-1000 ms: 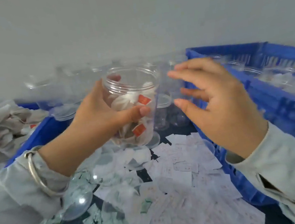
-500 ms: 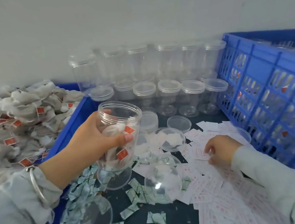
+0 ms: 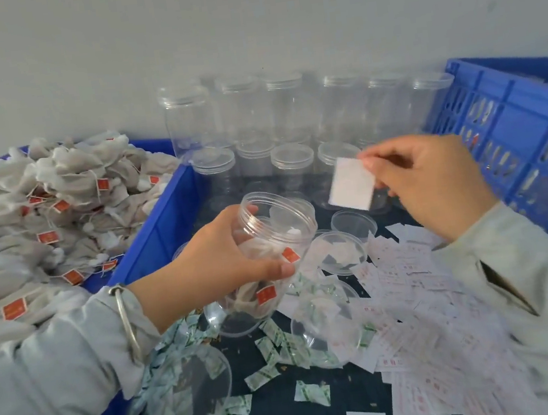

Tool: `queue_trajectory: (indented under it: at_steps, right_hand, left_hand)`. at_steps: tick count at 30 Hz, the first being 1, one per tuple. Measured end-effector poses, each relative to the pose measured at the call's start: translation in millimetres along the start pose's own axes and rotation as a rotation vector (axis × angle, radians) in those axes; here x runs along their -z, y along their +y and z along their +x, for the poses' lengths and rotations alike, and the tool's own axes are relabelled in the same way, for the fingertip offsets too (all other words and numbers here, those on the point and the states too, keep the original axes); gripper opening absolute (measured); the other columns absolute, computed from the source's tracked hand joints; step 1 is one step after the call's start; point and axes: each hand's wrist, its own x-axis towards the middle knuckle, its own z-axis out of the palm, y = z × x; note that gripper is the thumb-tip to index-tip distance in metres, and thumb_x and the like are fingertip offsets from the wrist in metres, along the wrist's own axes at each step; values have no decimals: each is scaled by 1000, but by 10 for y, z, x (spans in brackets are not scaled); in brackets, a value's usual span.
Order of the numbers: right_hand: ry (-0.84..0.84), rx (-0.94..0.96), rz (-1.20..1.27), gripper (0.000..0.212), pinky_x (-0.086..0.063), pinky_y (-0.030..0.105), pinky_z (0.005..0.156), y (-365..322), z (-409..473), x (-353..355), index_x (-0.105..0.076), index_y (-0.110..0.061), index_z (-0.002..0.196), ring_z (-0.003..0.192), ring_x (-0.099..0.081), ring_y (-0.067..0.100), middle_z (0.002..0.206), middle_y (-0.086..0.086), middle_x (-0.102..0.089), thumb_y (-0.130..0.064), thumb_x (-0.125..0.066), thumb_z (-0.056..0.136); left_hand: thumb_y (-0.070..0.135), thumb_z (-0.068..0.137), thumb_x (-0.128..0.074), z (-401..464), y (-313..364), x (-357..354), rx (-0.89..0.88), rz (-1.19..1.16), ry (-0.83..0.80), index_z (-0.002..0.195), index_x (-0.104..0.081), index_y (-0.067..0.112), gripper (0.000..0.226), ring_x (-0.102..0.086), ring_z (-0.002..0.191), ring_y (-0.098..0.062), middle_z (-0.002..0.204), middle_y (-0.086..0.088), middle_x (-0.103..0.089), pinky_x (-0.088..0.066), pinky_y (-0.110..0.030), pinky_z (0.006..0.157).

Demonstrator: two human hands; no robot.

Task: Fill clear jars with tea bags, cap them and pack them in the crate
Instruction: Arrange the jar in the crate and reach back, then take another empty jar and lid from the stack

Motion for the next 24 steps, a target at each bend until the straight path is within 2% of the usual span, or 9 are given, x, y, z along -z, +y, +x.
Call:
queue_trajectory:
  at_steps: [2,6,10,13,16,17,19,21,24]
  right_hand:
    - [-19,93,37,17,-42,1,65,-243,14,-171,-73,-21,97,63,-55,-17,70,-30,-57,-11,-65,86]
    - [-146,147,29,15,-42,6,69,-447,-16,-500,-75,-9,94,66,-54,-2,79,-7,-66,-4,-66,83]
    - [-185,154,69,15,-42,6,69,-440,-98,-625,-75,-10,96,63,-53,0,79,-8,-63,-8,-68,83]
    - [-60,143,113,11,-44,8,68,-389,-172,-605,-74,-11,93,66,-55,1,79,-4,-65,-11,-69,83]
    - [124,316,-30,12,-47,19,65,-309,-406,-651,-72,-7,80,62,-55,11,70,3,-64,-12,-61,85]
    - [92,369,-87,19,-50,29,63,-283,-527,-703,-71,-7,77,62,-56,17,67,4,-63,-16,-57,86]
    - [-189,378,-219,26,-50,40,64,-227,-762,-867,-71,-8,78,70,-56,22,70,5,-61,-23,-53,89]
    - [-553,264,-368,28,-47,37,80,-154,-966,-1048,-72,-12,90,92,-50,22,87,5,-60,-31,-51,91]
    - [-761,137,-492,42,-35,32,89,-75,-1145,-1230,-69,-11,96,106,-39,21,96,5,-52,-49,-52,89]
  left_hand:
    - [65,30,-78,-5,6,15,8,0,5,121,-41,42,102,-61,102,0,109,19,-63,-52,-21,78]
    - [50,47,-87,7,16,47,11,-14,41,127,-46,32,91,-61,105,-5,115,13,-64,-51,-34,93]
    - [41,52,-87,20,13,70,13,-38,74,124,-50,27,82,-63,102,-10,111,9,-65,-50,-36,94]
    - [46,55,-86,35,13,79,26,-21,96,120,-51,25,77,-64,99,-14,108,6,-66,-52,-38,89]
    - [53,56,-81,75,0,118,67,-14,180,116,-54,20,74,-65,95,-20,104,0,-65,-56,-41,80]
    - [54,56,-81,89,-6,140,81,-18,215,115,-55,18,74,-65,94,-21,103,-1,-65,-56,-41,79]
    - [55,57,-80,109,-22,185,96,-30,263,116,-57,18,73,-65,94,-20,104,0,-67,-55,-43,83]
    - [55,56,-79,117,-31,213,99,-49,273,118,-58,19,74,-66,92,-19,106,-1,-67,-57,-42,79]
    - [57,56,-78,111,-30,209,114,-40,264,119,-56,18,77,-66,91,-20,106,-2,-66,-59,-40,71]
